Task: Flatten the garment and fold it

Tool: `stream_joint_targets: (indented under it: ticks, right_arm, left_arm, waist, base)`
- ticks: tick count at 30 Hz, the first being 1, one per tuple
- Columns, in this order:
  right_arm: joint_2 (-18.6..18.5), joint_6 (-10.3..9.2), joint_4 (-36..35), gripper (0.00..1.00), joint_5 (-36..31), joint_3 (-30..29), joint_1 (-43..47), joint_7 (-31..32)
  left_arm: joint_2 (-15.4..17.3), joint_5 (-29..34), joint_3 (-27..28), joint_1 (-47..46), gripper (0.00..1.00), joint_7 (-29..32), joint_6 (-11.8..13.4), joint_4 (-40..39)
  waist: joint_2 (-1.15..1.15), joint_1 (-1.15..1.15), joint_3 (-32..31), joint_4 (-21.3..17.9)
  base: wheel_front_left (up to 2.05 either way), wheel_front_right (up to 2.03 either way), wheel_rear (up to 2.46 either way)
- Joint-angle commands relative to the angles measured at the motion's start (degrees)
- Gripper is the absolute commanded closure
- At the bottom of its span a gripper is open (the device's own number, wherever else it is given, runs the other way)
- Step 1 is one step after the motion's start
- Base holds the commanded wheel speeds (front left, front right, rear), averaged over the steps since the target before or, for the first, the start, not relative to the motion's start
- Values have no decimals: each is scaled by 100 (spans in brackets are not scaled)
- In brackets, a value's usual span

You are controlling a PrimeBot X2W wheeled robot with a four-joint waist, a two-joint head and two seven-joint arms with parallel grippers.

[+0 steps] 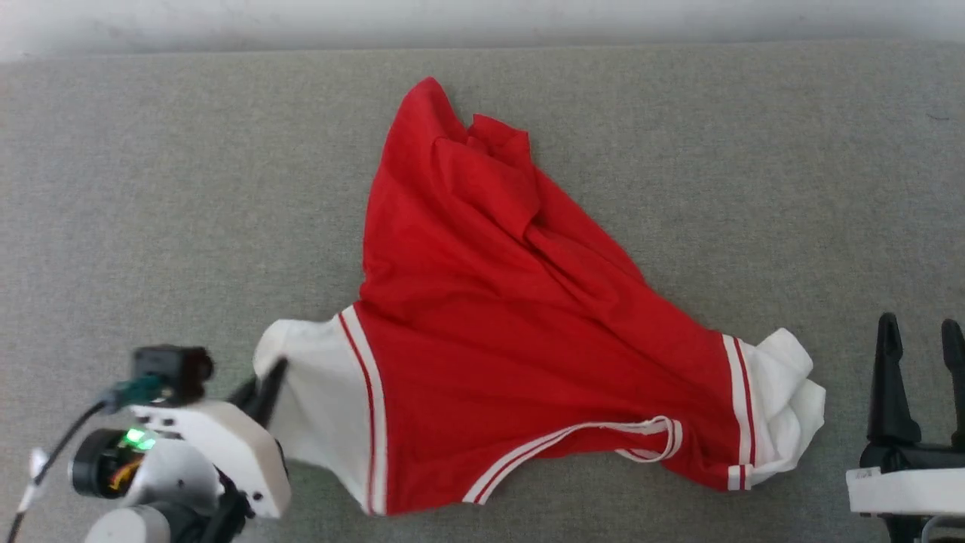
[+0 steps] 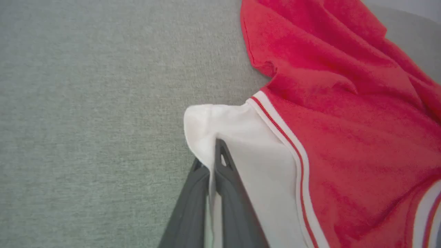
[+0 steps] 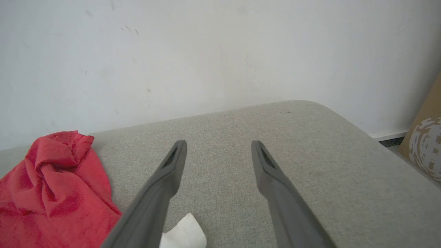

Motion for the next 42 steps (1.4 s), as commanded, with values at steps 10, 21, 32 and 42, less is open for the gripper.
stream_joint_targets:
  ticks: [10, 21, 32, 42]
  right_arm:
    - [11, -4, -423, 0, -516, -69, -247, 695]
    - [12, -4, -800, 0, -123, 498, 190, 3263]
    - [9, -4, -1729, 0, -231, 731, 636, 5137]
    - [-222, -4, -1003, 0, -526, 812, 217, 5423]
  left_arm:
    - [-288, 127, 960, 639, 100, -1135, 836, -763]
    - [-512, 67, 616, 688, 100, -1236, 767, -751]
    - [-525, 25, 414, 602, 100, -1264, 664, -499]
    - [-491, -51, 318, 477, 100, -1239, 588, -445]
  waist:
    - [0, -1, -195, 218]
    - [0, -1, -108, 486]
    - [0, -1, -22, 556]
    - [0, -1, 126, 622]
  base:
    - [0, 0, 0]
    - [0, 0, 0]
    - [0, 0, 0]
    - [0, 0, 0]
